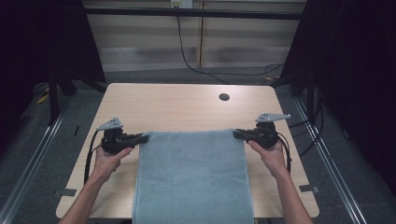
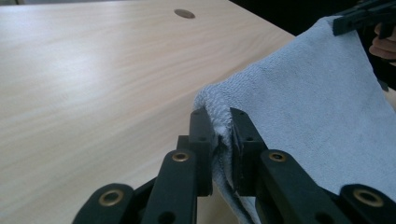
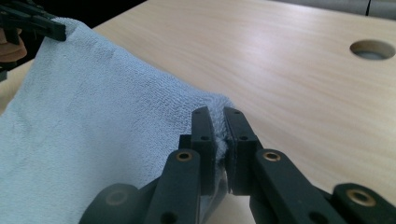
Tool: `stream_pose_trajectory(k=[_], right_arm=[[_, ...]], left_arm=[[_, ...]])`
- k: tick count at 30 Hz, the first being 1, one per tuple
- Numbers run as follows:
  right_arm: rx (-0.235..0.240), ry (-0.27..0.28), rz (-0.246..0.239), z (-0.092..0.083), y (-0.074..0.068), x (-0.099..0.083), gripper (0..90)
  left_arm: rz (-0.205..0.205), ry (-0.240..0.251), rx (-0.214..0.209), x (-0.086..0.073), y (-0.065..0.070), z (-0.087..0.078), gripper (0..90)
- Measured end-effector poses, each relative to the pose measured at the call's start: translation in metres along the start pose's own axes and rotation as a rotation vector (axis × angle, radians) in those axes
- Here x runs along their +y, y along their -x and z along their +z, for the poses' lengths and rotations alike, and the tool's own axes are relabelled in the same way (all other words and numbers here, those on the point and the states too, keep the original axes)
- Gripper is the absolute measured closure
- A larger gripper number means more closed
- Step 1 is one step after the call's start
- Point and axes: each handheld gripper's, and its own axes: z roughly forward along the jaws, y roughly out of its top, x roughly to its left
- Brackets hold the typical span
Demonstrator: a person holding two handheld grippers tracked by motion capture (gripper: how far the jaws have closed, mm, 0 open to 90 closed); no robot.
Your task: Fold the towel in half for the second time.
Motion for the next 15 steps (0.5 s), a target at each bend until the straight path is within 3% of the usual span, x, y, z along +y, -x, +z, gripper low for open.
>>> stream_pose_trajectory(k=[7,11,15], right_arm=[[0.005,0.061,0.006,-0.004,0.002,0.034,84.5],[-0.002,0.071,-0.015,-0.003,0.0,0.046,84.5],[-0.017,0.103,-0.004,-0.007,0.005,0.06,84.6]], left_arm=[[0.039,0.029,0.036,0.04,-0.002,0.0,81.1],[0.072,0.049,0.045,0.066,0.002,-0.003,81.1],[0.087,0.078,0.081,0.086,-0.001,-0.007,81.1]])
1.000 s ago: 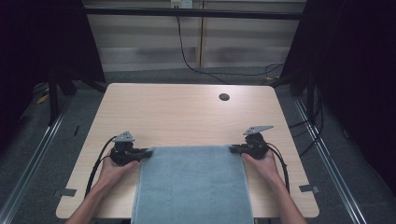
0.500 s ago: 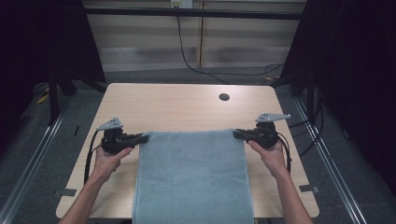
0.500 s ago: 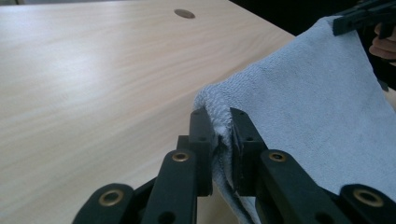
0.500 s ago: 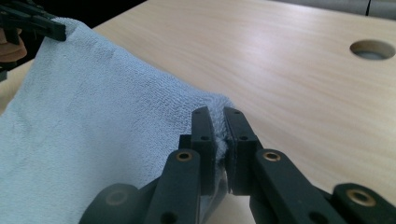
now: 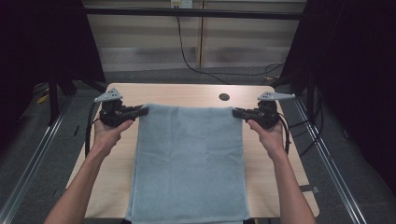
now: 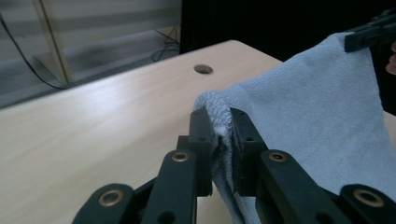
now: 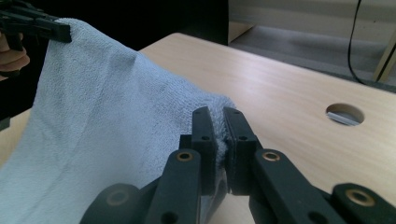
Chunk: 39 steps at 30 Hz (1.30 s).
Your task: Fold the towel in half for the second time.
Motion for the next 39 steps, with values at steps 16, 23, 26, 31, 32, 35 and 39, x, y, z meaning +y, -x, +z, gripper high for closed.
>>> stream_pose_trajectory(k=[16,23,26,31,32,35,39], right_arm=[[-0.025,0.02,-0.042,0.002,0.003,0.028,84.9],[0.007,0.003,-0.082,-0.015,-0.016,-0.001,84.6],[0.025,-0.004,-0.097,-0.024,-0.027,-0.015,84.5],[0.054,-0.007,-0.102,-0.04,-0.042,-0.036,84.2],[0.059,-0.008,-0.102,-0.042,-0.044,-0.039,84.2],[0.065,-0.027,-0.111,-0.047,-0.051,-0.05,83.9],[0.089,-0.047,-0.108,-0.052,-0.062,-0.069,83.5]], left_arm=[[0.031,0.006,0.017,0.001,-0.006,0.003,80.9],[0.047,0.028,-0.032,-0.024,0.008,-0.013,80.8],[0.069,0.02,-0.049,-0.034,0.019,-0.019,80.7],[0.085,0.019,-0.064,-0.053,0.032,-0.032,80.6],[0.081,0.019,-0.069,-0.058,0.034,-0.035,80.6],[0.074,0.015,-0.079,-0.069,0.038,-0.044,80.4],[0.065,-0.016,-0.096,-0.093,0.047,-0.054,80.1]])
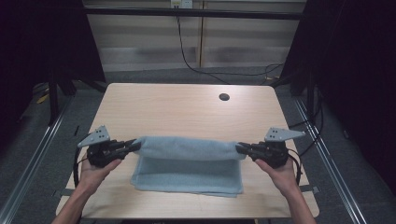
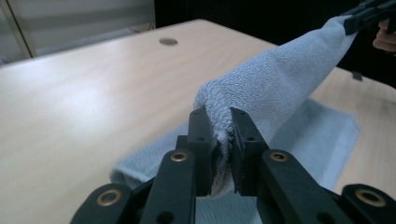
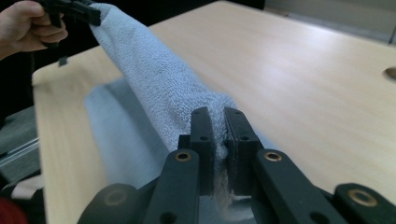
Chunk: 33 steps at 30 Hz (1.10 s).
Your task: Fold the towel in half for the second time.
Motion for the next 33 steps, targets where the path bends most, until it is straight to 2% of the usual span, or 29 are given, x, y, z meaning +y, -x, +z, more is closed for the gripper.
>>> stream_pose_trajectory(k=[4,6,9,11,14,15,16,18,20,23,25,26,27,28,29,31,33], right_arm=[[0.025,-0.068,0.012,0.006,-0.012,-0.02,82.8],[0.031,-0.108,0.008,0.012,-0.017,-0.03,82.3],[0.046,-0.143,0.013,0.017,-0.024,-0.044,81.0],[0.05,-0.162,0.026,0.017,-0.025,-0.052,79.7],[0.061,-0.178,0.055,0.012,-0.027,-0.061,72.2],[0.065,-0.177,0.061,0.009,-0.029,-0.064,70.9],[0.07,-0.17,0.064,0.005,-0.032,-0.067,68.5],[0.063,-0.156,0.073,-0.001,-0.035,-0.07,65.5],[0.056,-0.142,0.074,-0.007,-0.037,-0.071,63.2],[0.021,-0.1,0.093,-0.013,-0.032,-0.066,59.2],[-0.008,-0.066,0.106,-0.013,-0.026,-0.061,56.1],[-0.027,-0.052,0.112,-0.012,-0.023,-0.058,54.1],[-0.044,-0.039,0.117,-0.011,-0.019,-0.055,52.0],[-0.057,-0.031,0.12,-0.009,-0.014,-0.052,50.2],[-0.075,-0.021,0.126,-0.008,-0.01,-0.05,49.1],[-0.11,0.009,0.151,-0.007,-0.001,-0.048,45.6],[-0.124,0.028,0.166,-0.007,0.004,-0.051,44.3]], left_arm=[[-0.01,-0.035,-0.017,-0.025,0.012,-0.003,79.5],[-0.031,-0.062,-0.03,-0.035,0.016,-0.002,78.8],[-0.019,-0.107,-0.037,-0.046,0.025,-0.003,77.3],[-0.027,-0.11,-0.043,-0.051,0.026,-0.008,75.0],[-0.049,-0.109,-0.055,-0.058,0.028,-0.016,72.4],[-0.058,-0.103,-0.056,-0.061,0.03,-0.02,69.2],[-0.062,-0.097,-0.075,-0.062,0.03,-0.022,68.2],[-0.059,-0.075,-0.075,-0.062,0.034,-0.028,67.4],[-0.06,-0.057,-0.078,-0.058,0.036,-0.032,61.7],[-0.072,-0.059,-0.025,-0.048,0.03,-0.029,56.6],[-0.104,-0.073,0.01,-0.04,0.023,-0.02,50.7],[-0.103,-0.089,0.022,-0.036,0.019,-0.015,47.1],[-0.105,-0.101,0.051,-0.033,0.014,-0.009,45.8],[-0.123,-0.102,0.071,-0.03,0.01,-0.005,43.8],[-0.141,-0.096,0.07,-0.029,0.005,-0.001,41.4],[-0.142,-0.087,0.128,-0.03,0.0,0.004,38.9],[-0.164,-0.087,0.145,-0.038,-0.005,0.006,36.3]])
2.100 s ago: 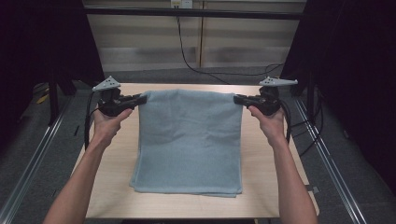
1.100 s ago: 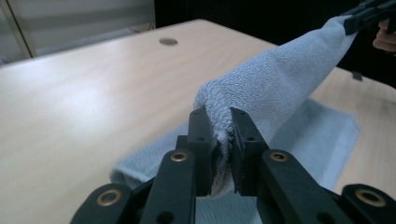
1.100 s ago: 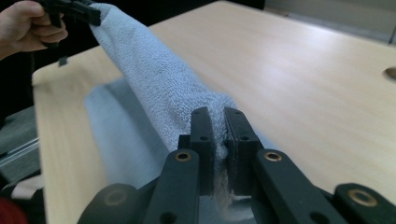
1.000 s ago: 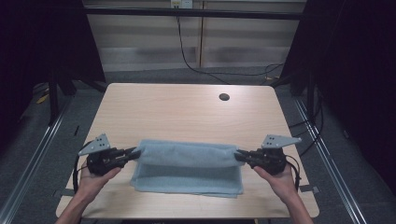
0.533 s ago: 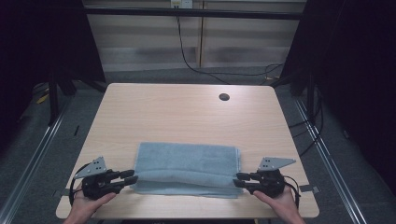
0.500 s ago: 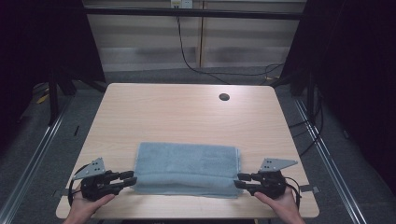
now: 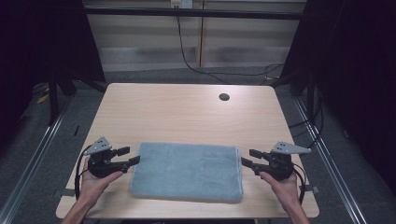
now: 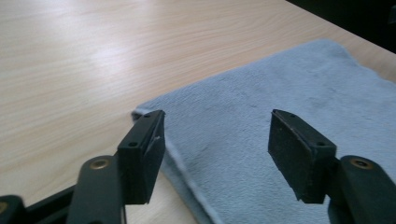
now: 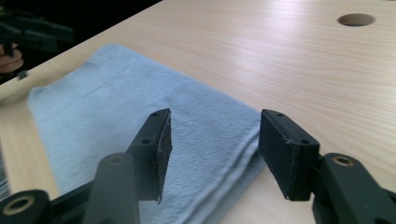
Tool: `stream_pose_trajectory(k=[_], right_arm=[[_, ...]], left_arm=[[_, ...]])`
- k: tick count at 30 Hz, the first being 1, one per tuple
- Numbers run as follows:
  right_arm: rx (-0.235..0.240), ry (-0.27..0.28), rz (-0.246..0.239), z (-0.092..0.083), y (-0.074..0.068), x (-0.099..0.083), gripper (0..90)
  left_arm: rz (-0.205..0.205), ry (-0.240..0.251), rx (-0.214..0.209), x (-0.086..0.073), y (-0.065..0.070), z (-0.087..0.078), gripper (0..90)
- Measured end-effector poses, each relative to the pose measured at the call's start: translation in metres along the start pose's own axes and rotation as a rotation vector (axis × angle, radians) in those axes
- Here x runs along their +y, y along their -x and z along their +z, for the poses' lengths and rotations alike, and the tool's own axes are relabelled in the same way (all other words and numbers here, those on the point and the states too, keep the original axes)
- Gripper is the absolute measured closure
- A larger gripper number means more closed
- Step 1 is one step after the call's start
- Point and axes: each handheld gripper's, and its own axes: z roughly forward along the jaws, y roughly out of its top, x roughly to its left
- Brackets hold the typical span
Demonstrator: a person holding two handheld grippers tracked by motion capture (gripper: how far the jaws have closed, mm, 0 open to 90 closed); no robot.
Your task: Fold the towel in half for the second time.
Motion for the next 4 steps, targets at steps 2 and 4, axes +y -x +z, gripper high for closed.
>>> stream_pose_trajectory(k=[2,4], right_arm=[[-0.02,0.0,0.004,-0.0003,0.003,-0.0042,41.6],[-0.027,-0.008,0.011,-0.0009,0.0038,-0.0097,40.7]], left_arm=[[0.004,-0.025,0.023,-0.0081,-0.0039,0.0007,32.2],[-0.009,-0.052,0.043,-0.0128,-0.0072,-0.0008,28.2]])
